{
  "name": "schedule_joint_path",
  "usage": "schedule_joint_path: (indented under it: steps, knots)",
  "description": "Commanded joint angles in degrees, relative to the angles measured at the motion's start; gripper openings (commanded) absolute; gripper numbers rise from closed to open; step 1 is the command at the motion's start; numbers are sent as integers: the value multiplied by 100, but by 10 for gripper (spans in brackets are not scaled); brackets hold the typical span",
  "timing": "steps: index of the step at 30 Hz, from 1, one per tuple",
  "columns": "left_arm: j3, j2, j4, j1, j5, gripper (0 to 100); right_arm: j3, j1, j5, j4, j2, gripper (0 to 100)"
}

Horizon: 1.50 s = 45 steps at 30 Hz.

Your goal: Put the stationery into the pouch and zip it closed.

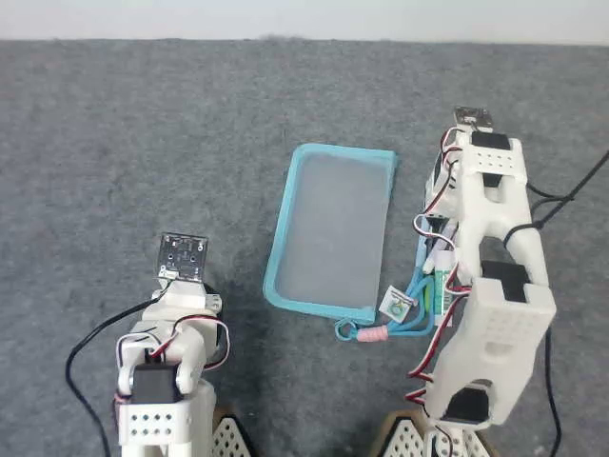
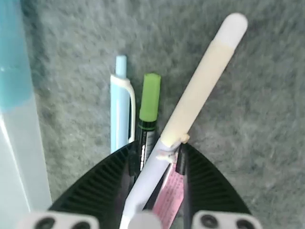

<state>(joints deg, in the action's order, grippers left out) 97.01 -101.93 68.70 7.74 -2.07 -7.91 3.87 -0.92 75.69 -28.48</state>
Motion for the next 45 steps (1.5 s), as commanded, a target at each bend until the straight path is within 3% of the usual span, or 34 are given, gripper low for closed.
schedule_joint_path:
  steps: [1, 15, 19, 22, 29, 33, 39, 45]
  knots:
    - [-31, 70, 26, 9, 79, 17, -176, 215, -79, 4, -22, 147]
    - [-31, 70, 26, 9, 79, 17, -237, 321, -35, -66, 13, 75]
    - [-31, 70, 26, 9, 79, 17, -580, 268, 105, 119, 505, 4]
    - [-31, 70, 26, 9, 79, 17, -818, 233, 360, 426, 1068, 8]
    - [-31, 70, 35, 9, 79, 17, -1064, 558, 1802, 1262, 1807, 7]
    - [-31, 70, 35, 9, 79, 17, -1064, 1508, 3015, 1481, 1648, 7]
    - [-31, 70, 35, 9, 79, 17, -1064, 2800, 4484, 831, 998, 7]
    - [-31, 70, 35, 9, 79, 17, -1064, 3178, 5160, 365, 207, 7]
